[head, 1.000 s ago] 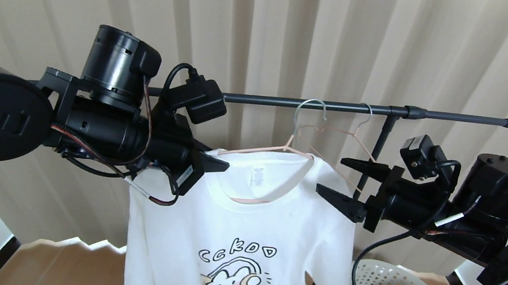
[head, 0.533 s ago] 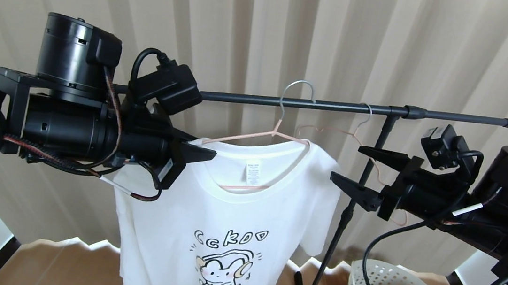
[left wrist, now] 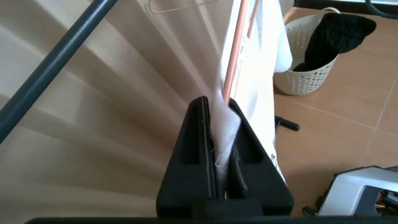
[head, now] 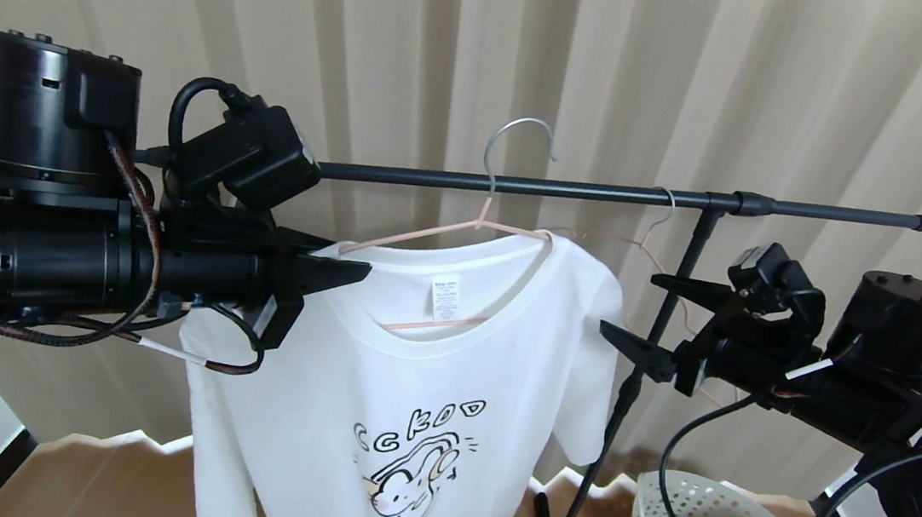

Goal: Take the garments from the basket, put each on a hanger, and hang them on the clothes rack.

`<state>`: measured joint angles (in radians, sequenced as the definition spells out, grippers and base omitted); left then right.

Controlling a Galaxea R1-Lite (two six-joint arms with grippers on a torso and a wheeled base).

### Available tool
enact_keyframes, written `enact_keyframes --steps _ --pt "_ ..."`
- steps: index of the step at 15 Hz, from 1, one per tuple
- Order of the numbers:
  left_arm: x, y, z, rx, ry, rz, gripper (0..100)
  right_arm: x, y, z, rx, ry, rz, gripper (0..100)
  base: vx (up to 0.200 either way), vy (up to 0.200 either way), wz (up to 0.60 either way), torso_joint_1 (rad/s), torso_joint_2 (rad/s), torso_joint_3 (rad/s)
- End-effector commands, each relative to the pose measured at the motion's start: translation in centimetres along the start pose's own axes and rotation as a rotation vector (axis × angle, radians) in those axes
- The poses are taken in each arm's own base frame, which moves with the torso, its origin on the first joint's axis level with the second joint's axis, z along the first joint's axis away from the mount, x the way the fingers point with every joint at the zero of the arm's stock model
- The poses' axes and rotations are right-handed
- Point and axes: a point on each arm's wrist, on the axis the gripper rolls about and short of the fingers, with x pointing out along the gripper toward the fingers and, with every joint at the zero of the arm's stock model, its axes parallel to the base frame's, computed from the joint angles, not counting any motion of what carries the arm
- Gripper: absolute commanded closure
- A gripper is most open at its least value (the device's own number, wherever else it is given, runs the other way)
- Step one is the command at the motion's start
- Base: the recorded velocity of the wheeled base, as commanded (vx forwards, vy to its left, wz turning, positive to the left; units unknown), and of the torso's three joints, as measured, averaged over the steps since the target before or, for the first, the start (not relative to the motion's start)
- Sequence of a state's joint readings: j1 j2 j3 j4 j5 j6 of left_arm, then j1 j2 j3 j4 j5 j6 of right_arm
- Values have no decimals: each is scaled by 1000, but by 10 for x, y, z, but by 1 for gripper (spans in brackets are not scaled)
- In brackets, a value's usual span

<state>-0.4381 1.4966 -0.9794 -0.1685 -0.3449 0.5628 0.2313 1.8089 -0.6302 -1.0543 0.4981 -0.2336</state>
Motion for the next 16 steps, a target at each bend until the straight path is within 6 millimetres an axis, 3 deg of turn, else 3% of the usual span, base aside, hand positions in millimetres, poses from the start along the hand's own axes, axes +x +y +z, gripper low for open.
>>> enact_keyframes --steps 1,4,10,11,16 --pt "-10 -4 0 5 -16 11 100 7 -5 -16 -2 46 -6 0 0 0 0 0 0 0" --pt "-18 -6 3 12 -31 20 100 15 -6 -32 -40 99 -38 0 0 0 0 0 0 0" --pt "-39 -15 6 25 -59 31 100 19 1 -35 -47 117 -34 0 0 0 0 0 0 0" --pt "-42 -16 5 26 -61 32 100 19 2 -35 -47 117 -33 100 0 0 0 0 0 0" --pt "-52 -21 2 25 -62 41 100 18 -2 -33 -47 111 -47 100 0 0 0 0 0 0"
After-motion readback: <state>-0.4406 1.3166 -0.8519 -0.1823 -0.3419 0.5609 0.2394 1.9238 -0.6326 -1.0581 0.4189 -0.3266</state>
